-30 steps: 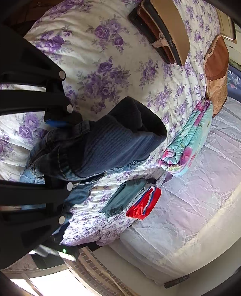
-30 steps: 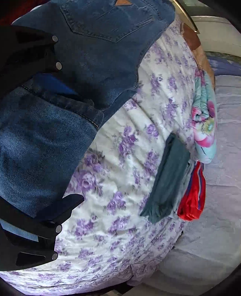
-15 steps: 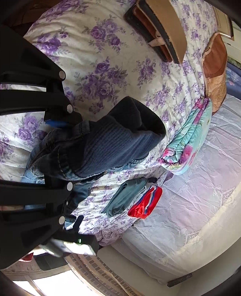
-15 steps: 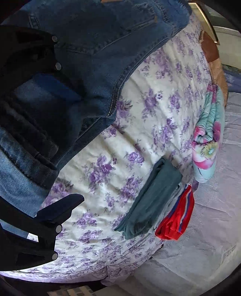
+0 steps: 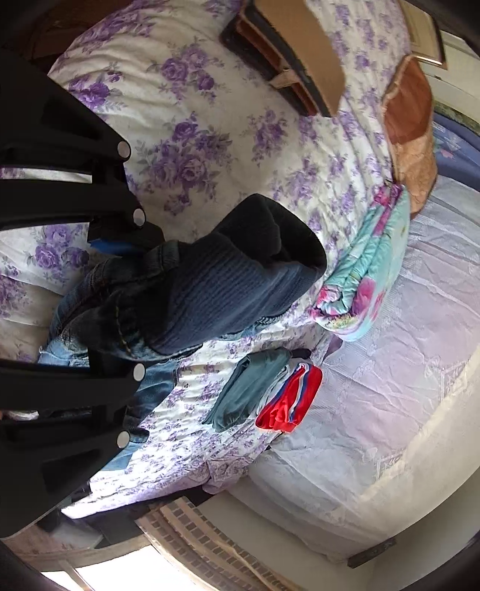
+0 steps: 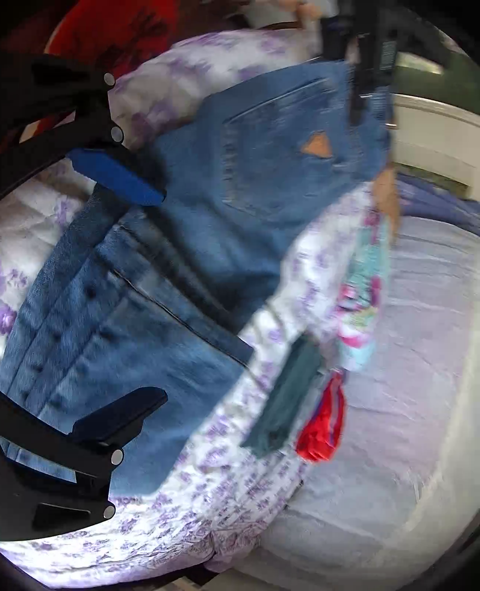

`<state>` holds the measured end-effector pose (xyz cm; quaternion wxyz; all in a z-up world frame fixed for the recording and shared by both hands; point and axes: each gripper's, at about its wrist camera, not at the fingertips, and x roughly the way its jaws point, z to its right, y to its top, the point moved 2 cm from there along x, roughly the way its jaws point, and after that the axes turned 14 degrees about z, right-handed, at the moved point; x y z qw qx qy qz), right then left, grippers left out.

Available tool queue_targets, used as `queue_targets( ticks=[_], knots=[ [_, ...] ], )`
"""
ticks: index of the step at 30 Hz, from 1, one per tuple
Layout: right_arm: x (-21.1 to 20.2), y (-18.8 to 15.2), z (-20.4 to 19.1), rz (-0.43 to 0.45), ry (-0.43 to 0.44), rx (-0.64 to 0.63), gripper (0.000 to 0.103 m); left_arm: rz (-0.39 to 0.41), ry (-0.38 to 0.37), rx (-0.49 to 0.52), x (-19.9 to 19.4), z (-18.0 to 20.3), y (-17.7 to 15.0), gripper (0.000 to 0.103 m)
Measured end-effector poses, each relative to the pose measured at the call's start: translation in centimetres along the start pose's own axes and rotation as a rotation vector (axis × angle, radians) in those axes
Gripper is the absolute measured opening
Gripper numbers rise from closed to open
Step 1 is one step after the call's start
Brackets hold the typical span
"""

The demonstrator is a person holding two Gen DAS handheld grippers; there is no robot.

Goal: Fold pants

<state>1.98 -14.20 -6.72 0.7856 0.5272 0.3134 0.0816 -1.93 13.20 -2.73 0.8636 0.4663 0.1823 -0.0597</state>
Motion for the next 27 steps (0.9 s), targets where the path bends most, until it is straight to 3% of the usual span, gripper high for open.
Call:
queue_targets(
  ticks=[2, 4, 8, 10, 13, 14, 16, 18, 21, 27],
  knots=[
    [-0.5, -0.4, 0.8, 0.007, -0.05, -0.004, 0.1, 0.016, 0.0, 0.037, -0.4, 1.0, 0.2, 0.032],
    [1.5, -2.9, 0.7, -0.143, -0.029, -0.046, 0.099, 0.034, 0.0, 0.074, -0.8, 2.0, 0.3, 0.032],
    [-1.4, -2.5, 2.7, -0.027, 0.016, 0.067, 0.099, 0.085, -0.002, 0.181, -2.0, 5.0, 0.6, 0.032],
    [-3.3, -2.2, 4.7, 0.037, -0.034, 0.112, 0.099, 0.103, -0.012, 0.218, -2.5, 6.2, 0.8, 0.032],
    [-4.1, -3.0, 8.4, 0.041, -0.157, 0.214, 0.1, 0.13, -0.028, 0.273, -3.2, 8.6, 1.1, 0.032],
    [-3.5, -3.7, 9.6, 0.007, -0.174, 0.253, 0.1, 0.141, -0.034, 0.295, -3.4, 9.6, 1.1, 0.032],
    [-1.0, -6.3, 10.0, -0.145, -0.149, 0.294, 0.1, 0.158, -0.043, 0.342, -3.7, 11.6, 1.0, 0.031],
    [-1.2, -7.0, 10.8, -0.086, -0.113, 0.361, 0.1, 0.176, -0.055, 0.399, -4.0, 13.9, 0.6, 0.031],
    [-1.9, -7.0, 12.3, -0.065, -0.043, 0.454, 0.099, 0.191, -0.079, 0.482, -4.3, 17.4, -0.1, 0.031],
    [-5.5, -6.9, 17.1, 0.04, -0.146, 0.561, 0.1, 0.234, -0.139, 0.688, -4.8, 24.5, -3.8, 0.031]
  ],
)
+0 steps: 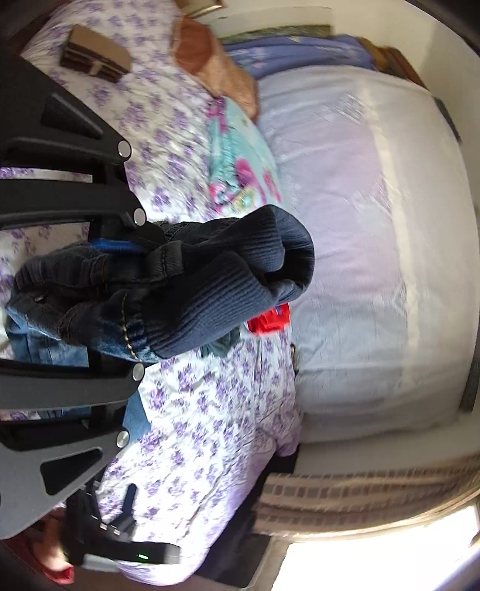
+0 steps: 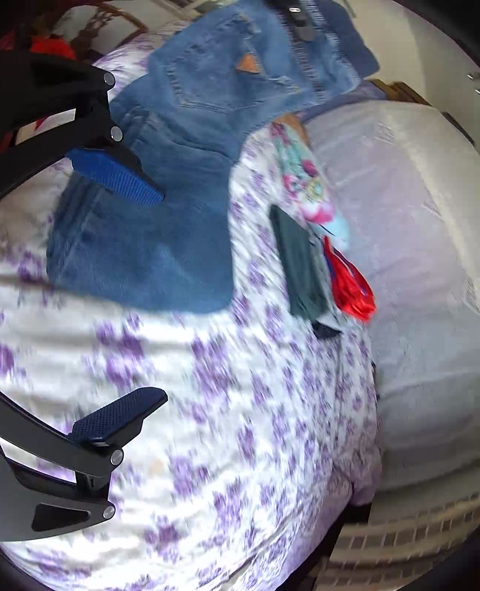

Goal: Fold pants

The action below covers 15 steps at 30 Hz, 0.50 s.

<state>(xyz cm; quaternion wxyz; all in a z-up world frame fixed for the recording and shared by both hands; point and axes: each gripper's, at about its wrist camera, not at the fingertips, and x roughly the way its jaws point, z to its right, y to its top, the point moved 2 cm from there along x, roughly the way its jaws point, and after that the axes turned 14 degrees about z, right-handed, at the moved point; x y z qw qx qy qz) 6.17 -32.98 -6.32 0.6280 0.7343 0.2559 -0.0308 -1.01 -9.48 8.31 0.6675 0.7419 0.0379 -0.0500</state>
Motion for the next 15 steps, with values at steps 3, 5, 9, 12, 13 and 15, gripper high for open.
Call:
queue_targets(
  ticks=[3, 5, 9, 12, 13, 15],
  knots=[
    [-0.9, 0.5, 2.5, 0.026, -0.034, 0.057, 0.1, 0.016, -0.059, 0.132, 0.3, 5.3, -0.6, 0.031],
    [-1.0, 0.6, 3.9, 0.03, -0.052, 0.091, 0.1, 0.017, -0.093, 0.208, 0.5, 8.3, -1.3, 0.031],
    [-1.4, 0.7, 5.5, 0.036, -0.086, 0.113, 0.099, -0.058, -0.194, 0.304, 2.0, 14.1, -5.0, 0.031],
    [-1.5, 1.0, 6.9, 0.043, -0.114, 0.131, 0.099, -0.148, -0.218, 0.368, 3.9, 16.8, -9.0, 0.031],
    [-2.3, 0.9, 7.2, 0.048, -0.119, 0.139, 0.099, -0.18, -0.222, 0.379, 4.5, 17.2, -10.2, 0.032],
    [-2.7, 1.0, 7.5, 0.059, -0.117, 0.147, 0.099, -0.208, -0.231, 0.377, 5.2, 17.5, -11.9, 0.036]
  ],
)
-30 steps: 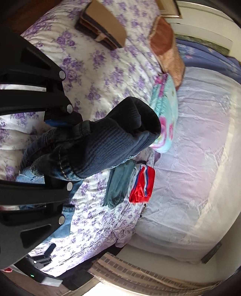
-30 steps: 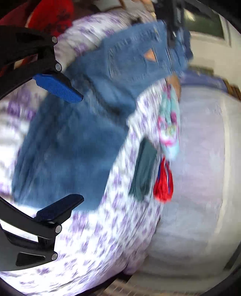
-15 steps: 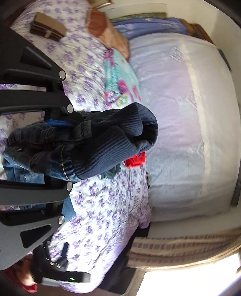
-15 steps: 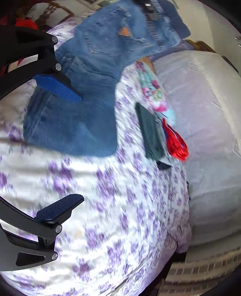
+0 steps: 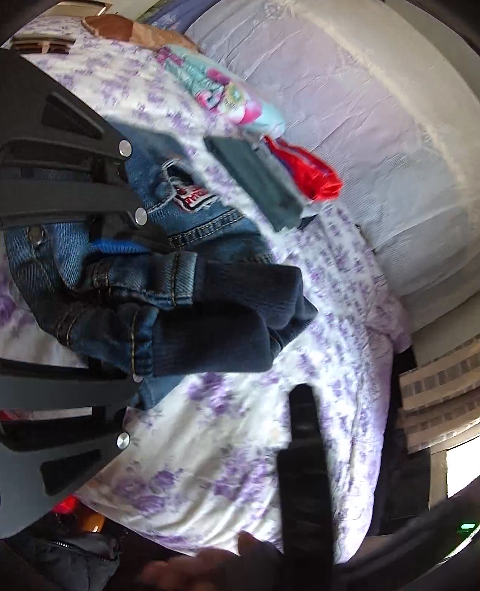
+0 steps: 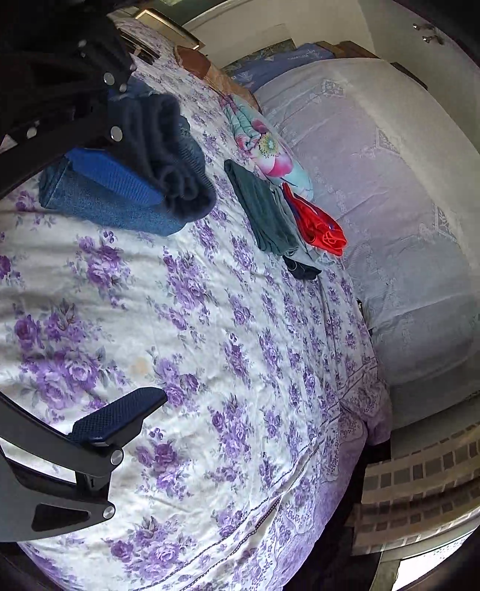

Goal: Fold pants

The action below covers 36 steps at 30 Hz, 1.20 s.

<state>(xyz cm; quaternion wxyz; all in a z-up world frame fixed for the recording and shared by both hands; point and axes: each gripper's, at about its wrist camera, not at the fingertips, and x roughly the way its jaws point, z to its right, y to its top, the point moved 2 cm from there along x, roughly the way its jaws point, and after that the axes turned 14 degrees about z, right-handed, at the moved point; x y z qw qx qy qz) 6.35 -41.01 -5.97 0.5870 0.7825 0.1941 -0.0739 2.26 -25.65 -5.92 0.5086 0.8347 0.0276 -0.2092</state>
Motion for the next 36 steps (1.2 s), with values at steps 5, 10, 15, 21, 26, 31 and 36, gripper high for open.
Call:
queue_targets(
  ticks=[5, 10, 15, 21, 26, 31, 36],
  knots=[
    [-0.2, 0.1, -0.3, 0.009, 0.031, 0.021, 0.099, 0.007, 0.003, 0.001, -0.8, -0.2, 0.3, 0.042],
    [1.7, -1.6, -1.6, -0.061, -0.048, -0.085, 0.099, 0.02, -0.059, -0.127, -2.9, -2.5, 1.0, 0.047],
    [3.0, -2.9, -3.1, -0.112, 0.012, -0.089, 0.099, 0.048, -0.091, -0.234, -3.8, -4.1, 0.5, 0.081],
    [7.2, -0.4, -4.6, -0.138, 0.131, -0.073, 0.099, 0.053, -0.129, -0.353, -2.9, -5.7, 0.9, 0.081],
    [10.7, 0.7, -4.1, -0.178, 0.048, -0.127, 0.099, -0.015, -0.161, -0.3, 0.6, -3.3, 1.3, 0.082],
    [7.4, 1.0, 1.5, -0.1, -0.095, -0.045, 0.099, 0.002, -0.232, -0.334, 0.4, -2.7, 1.2, 0.082],
    [2.1, 2.5, -0.1, 0.013, 0.009, -0.026, 0.099, 0.058, -0.207, -0.431, -3.5, -6.7, 0.8, 0.083]
  ],
)
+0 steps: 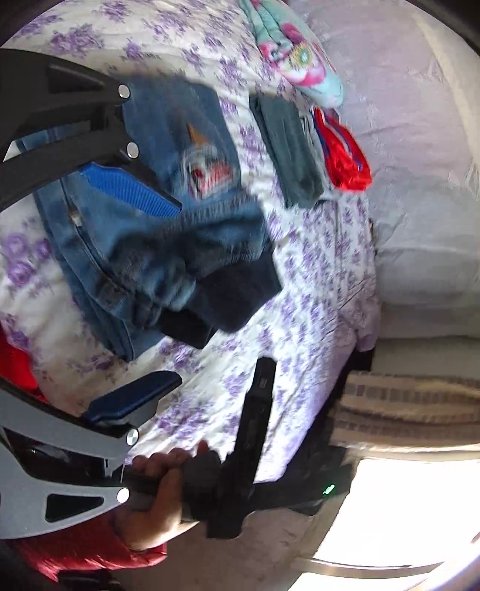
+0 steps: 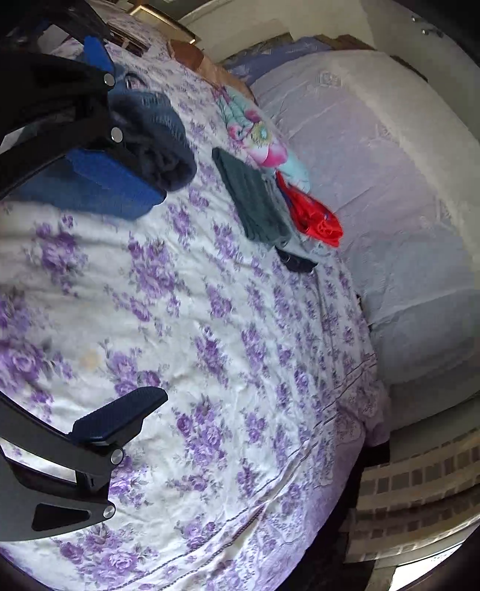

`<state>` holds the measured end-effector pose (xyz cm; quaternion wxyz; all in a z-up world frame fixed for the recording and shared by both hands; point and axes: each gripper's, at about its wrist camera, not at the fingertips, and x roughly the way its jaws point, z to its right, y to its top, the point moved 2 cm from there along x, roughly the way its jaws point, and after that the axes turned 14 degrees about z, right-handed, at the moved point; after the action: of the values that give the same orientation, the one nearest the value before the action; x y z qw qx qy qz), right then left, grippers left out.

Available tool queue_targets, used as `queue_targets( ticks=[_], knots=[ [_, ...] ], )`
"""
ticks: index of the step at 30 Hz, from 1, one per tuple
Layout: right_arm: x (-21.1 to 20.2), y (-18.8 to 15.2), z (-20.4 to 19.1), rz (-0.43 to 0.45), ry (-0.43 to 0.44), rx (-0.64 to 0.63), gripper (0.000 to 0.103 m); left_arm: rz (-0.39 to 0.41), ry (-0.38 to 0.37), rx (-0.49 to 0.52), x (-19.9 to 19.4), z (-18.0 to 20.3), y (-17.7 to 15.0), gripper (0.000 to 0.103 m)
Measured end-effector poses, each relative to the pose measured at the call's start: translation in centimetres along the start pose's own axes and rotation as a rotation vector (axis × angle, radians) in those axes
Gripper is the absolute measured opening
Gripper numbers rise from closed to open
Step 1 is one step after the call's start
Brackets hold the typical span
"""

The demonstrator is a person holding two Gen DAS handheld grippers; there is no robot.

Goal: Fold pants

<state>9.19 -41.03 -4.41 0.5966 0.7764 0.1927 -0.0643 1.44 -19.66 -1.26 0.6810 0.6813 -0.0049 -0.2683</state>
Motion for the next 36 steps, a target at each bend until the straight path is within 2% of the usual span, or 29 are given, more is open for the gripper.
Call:
queue_targets(
  ticks=[1, 3, 5, 7, 9, 10, 12, 13, 14, 15, 16, 18, 21, 23, 25, 27, 28, 31, 34, 36],
  knots=[
    [-0.6, 0.4, -1.0, 0.017, 0.019, -0.019, 0.099, 0.019, 0.016, -0.027, -1.0, -1.1, 0.4, 0.084],
    [-1.6, 1.1, -4.0, 0.046, 0.077, -0.071, 0.099, 0.061, 0.077, -0.088, -2.6, -3.8, 1.2, 0.093],
    [-1.8, 1.4, -7.2, 0.051, 0.127, -0.12, 0.099, 0.078, 0.154, -0.167, -3.7, -7.3, 1.7, 0.093],
    [-1.2, 1.0, -9.6, 0.048, 0.141, -0.17, 0.099, 0.06, 0.196, -0.229, -3.8, -9.7, 1.6, 0.093],
    [-0.5, -0.4, -10.5, 0.023, 0.096, -0.221, 0.099, 0.001, 0.217, -0.247, -3.0, -11.1, 0.5, 0.093],
    [0.1, -1.4, -10.5, -0.001, 0.059, -0.246, 0.099, -0.026, 0.229, -0.224, -2.4, -11.3, -0.2, 0.093],
    [1.1, -4.1, -8.8, -0.043, -0.037, -0.282, 0.1, -0.071, 0.305, -0.13, -0.9, -11.4, -2.4, 0.095],
    [1.6, -5.1, -7.6, -0.063, -0.034, -0.256, 0.1, -0.091, 0.305, -0.117, -0.4, -11.4, -3.3, 0.097],
    [1.8, -5.8, -6.0, -0.078, -0.003, -0.194, 0.1, -0.121, 0.279, -0.158, 0.6, -12.1, -4.8, 0.099],
    [1.8, -6.2, -5.1, -0.089, 0.028, -0.143, 0.1, -0.126, 0.25, -0.226, 0.9, -12.8, -5.6, 0.099],
    [1.8, -6.3, -4.6, -0.101, 0.046, -0.115, 0.1, -0.126, 0.198, -0.336, 1.1, -13.9, -6.4, 0.099],
    [1.6, -6.3, -4.8, -0.102, 0.047, -0.13, 0.1, -0.135, 0.146, -0.42, 1.2, -15.1, -6.9, 0.099],
    [0.9, -6.1, -5.3, -0.091, 0.035, -0.153, 0.1, -0.094, 0.155, -0.388, -0.3, -14.4, -6.2, 0.099],
    [0.1, -5.4, -5.2, -0.082, 0.04, -0.12, 0.1, -0.031, 0.225, -0.29, -1.6, -13.5, -5.0, 0.099],
    [-1.4, -3.6, -5.9, -0.014, 0.027, -0.114, 0.1, 0.025, 0.259, -0.214, -2.7, -12.8, -3.9, 0.098],
    [-2.4, -1.7, -7.8, 0.058, 0.041, -0.158, 0.1, 0.02, 0.256, -0.194, -2.7, -12.3, -3.5, 0.098],
    [-2.4, -0.9, -9.2, 0.061, 0.072, -0.185, 0.1, 0.007, 0.262, -0.198, -2.4, -12.3, -3.8, 0.098],
    [-1.0, 0.0, -13.2, 0.044, 0.132, -0.254, 0.099, -0.041, 0.28, -0.225, -0.9, -12.9, -5.0, 0.099],
    [1.3, -0.3, -16.8, 0.023, 0.171, -0.331, 0.099, -0.049, 0.257, -0.287, -0.8, -13.7, -5.8, 0.099],
    [3.5, -1.5, -18.0, -0.047, 0.174, -0.351, 0.099, -0.051, 0.254, -0.285, -0.6, -13.8, -6.0, 0.099]
  ],
)
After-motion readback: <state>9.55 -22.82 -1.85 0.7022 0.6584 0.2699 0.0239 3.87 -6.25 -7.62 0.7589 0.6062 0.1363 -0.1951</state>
